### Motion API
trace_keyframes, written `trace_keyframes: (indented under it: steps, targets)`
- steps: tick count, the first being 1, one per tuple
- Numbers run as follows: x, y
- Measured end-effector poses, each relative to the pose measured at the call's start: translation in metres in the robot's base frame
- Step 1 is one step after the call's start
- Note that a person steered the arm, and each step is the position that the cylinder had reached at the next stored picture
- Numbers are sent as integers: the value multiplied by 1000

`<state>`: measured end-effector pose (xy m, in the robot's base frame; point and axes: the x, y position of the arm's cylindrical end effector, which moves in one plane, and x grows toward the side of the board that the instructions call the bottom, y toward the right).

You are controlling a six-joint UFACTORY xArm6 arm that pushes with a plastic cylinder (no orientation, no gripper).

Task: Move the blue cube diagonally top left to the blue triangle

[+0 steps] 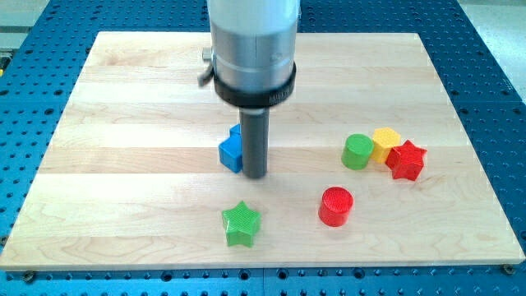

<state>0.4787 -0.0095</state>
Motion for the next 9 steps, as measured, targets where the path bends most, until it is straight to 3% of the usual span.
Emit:
trace_keyframes:
  steps: [1,2,3,5,8,9]
  targets:
    - [-22,0]
    - [8,2]
    - [20,-34]
    - [-3,-41]
    - [22,-82]
    - [4,-89]
